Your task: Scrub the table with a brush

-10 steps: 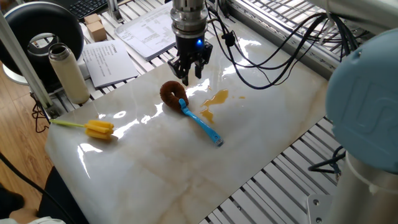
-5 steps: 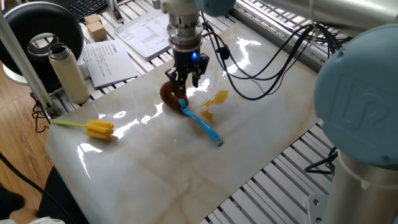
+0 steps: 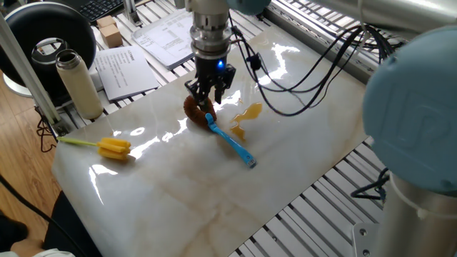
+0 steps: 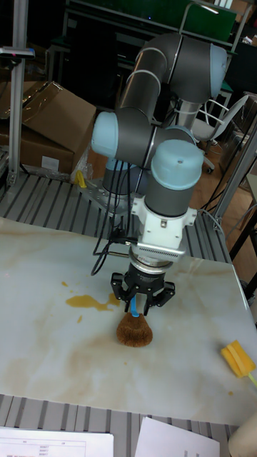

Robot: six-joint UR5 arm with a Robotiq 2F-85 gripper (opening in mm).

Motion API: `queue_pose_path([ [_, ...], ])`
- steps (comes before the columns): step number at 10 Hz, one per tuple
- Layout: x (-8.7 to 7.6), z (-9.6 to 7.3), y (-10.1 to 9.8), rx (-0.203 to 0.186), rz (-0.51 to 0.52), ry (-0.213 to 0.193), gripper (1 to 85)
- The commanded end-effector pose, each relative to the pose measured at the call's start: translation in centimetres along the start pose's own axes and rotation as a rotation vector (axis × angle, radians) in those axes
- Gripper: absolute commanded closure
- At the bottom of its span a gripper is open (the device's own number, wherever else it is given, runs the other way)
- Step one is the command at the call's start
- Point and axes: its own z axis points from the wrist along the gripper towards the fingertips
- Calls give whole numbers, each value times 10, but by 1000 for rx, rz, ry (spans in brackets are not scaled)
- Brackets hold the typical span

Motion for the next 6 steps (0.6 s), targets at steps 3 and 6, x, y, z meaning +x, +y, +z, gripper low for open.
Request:
queue_pose_path([
  [3,18,4,8,14,-15,-20,403],
  [6,65,17,-7,-17,-45,-67,350],
])
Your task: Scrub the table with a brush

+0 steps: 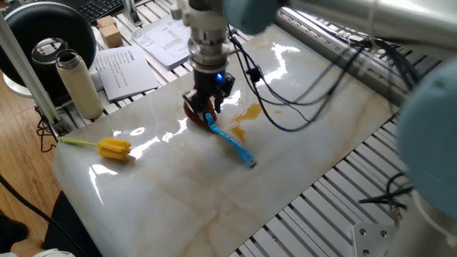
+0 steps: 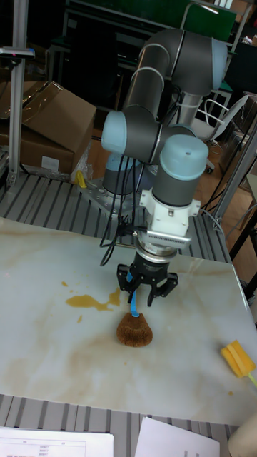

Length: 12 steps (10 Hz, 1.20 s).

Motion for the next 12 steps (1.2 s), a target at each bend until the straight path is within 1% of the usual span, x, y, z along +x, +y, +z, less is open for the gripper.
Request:
queue_pose_path([
  [1,27,8,-11,-13,-36,-46,320],
  [2,32,8,-13,-8,-34,-26,330],
  [3,35,8,-7,-32,-31,-15,343],
  [4,29,14,1,-40,-21,-25,340],
  [5,31,24,0,-8,-5,-33,347],
  [6,35,28,-9,19,2,-37,390],
  [7,35,28,-6,10,-10,-35,390],
  [8,40,28,-1,-9,-13,-17,390],
  [9,40,28,0,-14,-20,-19,390],
  [10,34,37,-1,-11,-27,-37,390],
  [11,33,48,-2,-9,-22,-45,390],
  [12,33,55,-7,2,-21,-55,393],
])
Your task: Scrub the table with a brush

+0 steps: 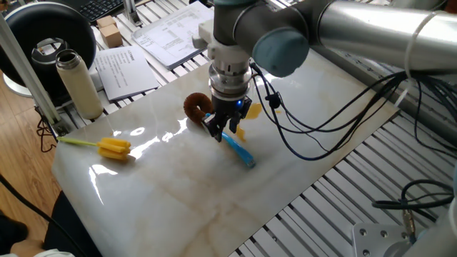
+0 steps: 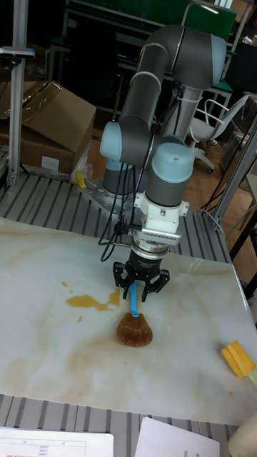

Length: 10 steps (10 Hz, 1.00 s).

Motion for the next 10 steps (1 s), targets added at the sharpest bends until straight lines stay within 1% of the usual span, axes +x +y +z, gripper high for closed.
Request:
queue_pose_path([
  [1,-1,19,-6,-7,-2,-30,393],
  [3,5,14,-10,-4,-10,-24,397],
  [4,3,10,-12,2,-10,-33,523],
  [5,6,2,-13,4,24,-11,840],
  [7,8,-17,-14,-42,-3,11,843],
  [8,10,-27,-19,-33,-25,12,843],
  [10,14,-54,-10,-40,-49,15,843],
])
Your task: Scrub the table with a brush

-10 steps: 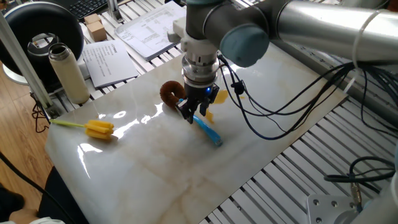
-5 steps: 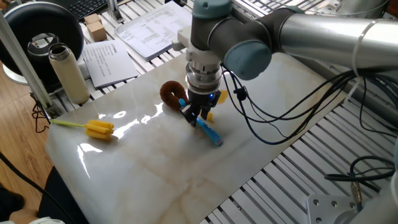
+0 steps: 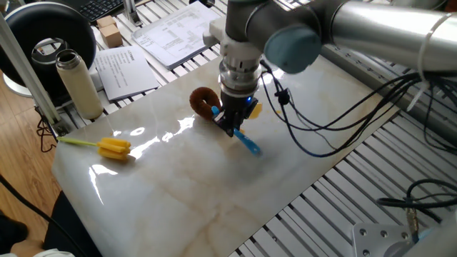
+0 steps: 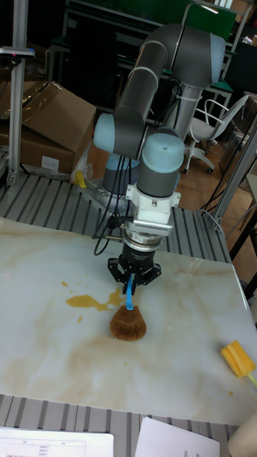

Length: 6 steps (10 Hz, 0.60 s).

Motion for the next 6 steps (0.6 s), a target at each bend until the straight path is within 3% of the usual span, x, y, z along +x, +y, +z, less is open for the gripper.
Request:
queue_pose_path([
  [1,-7,-32,18,-36,-40,-34,843],
  [2,-16,-32,31,-66,-29,-62,843],
  [3,-10,-32,28,-55,-5,-38,843],
  [5,4,-32,-10,88,-42,17,843],
  [6,8,-33,-15,109,-64,36,843],
])
